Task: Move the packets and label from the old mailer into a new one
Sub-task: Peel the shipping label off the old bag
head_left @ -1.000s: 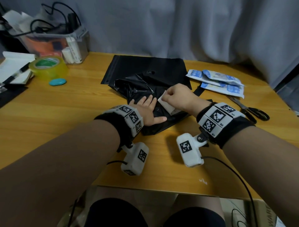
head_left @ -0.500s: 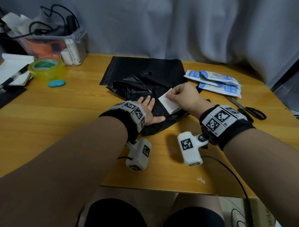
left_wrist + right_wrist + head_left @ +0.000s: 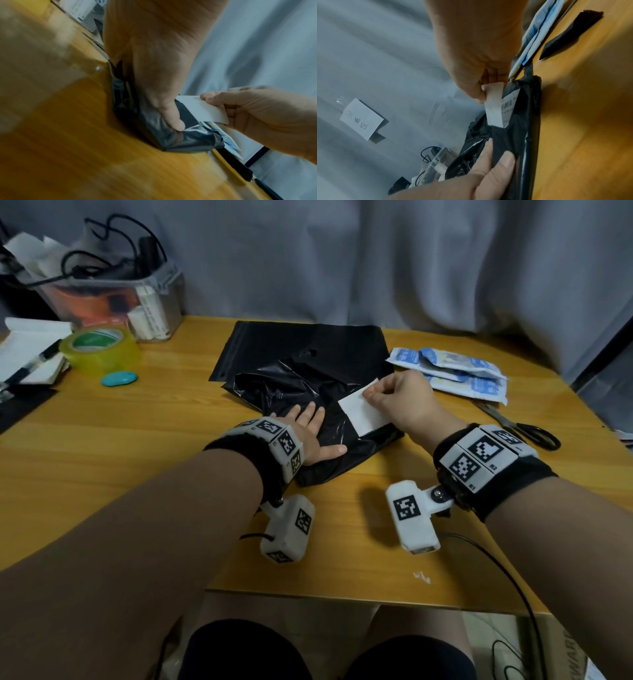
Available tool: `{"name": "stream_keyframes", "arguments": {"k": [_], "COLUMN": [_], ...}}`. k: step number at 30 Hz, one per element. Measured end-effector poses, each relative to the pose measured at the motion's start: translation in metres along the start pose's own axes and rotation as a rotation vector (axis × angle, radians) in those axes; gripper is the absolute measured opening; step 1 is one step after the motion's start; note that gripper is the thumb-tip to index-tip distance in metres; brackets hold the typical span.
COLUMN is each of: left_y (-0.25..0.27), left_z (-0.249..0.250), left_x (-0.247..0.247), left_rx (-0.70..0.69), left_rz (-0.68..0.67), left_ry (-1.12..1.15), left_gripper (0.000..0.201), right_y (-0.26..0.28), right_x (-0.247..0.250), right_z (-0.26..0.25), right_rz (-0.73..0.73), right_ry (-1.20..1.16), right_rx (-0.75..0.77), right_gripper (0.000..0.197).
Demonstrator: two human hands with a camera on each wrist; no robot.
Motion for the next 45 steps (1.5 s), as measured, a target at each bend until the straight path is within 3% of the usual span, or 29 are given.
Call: {"name": "stream_keyframes", "arguments": {"k": [6, 14, 19, 23, 28, 37, 42, 45], "left_y": [0.003, 0.002, 0.001, 0.002, -0.001, -0.002, -0.002, -0.002], "left_z": [0.0, -0.006, -0.024, -0.013, 0.006, 0.0, -0.003, -0.003], "left_x": [0.001, 0.015, 0.042, 0.051, 0.03, 0.014, 0.011, 0.011], "left_rx": [-0.011, 0.001, 0.051, -0.034, -0.144, -0.062, -0.032, -0.021], "left_rz": [-0.014, 0.029, 0.148, 0.223, 0.096, -0.056, -0.074, -0.078], "left_ry": [-0.001, -0.166, -0.217, 0.039, 0.232, 0.048, 0.016, -0.004], "left_gripper": [0.092, 0.094, 0.097, 0.071, 0.068, 0.068, 0.068, 0.068], "right_y": [-0.004, 0.015, 0.013, 0.008, 0.003, -0.009, -0.005, -0.01], "right_x": [-0.002, -0.028, -0.031, -0.036, -0.045, -0.032, -0.024, -0.018], "right_z": [-0.004, -0.022, -0.027, -0.025, -0.022, -0.022, -0.025, -0.021], "right_rz": [-0.062, -0.391, -0.337, -0.259, -0.272, -0.196, -0.296, -0.272], "right_ry": [0.035, 0.161, 0.037, 0.035, 0.109, 0.14, 0.001, -0.031], "right_rx": [0.014, 0.129, 0.103, 0.065, 0.062, 0.153, 0.173, 0.115], "right_gripper": [0.018, 0.045, 0.045, 0.045, 0.048, 0.028, 0.045, 0.054]}}
Point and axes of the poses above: each hand's wrist, its own y-axis away from the middle knuckle, its own x-axis out of the back of the hand, z = x × y, the point moved 7 cm from there along -y, towards the middle knuckle, and after that the axes turned 8 degrees about z, right-handed, at the moved point
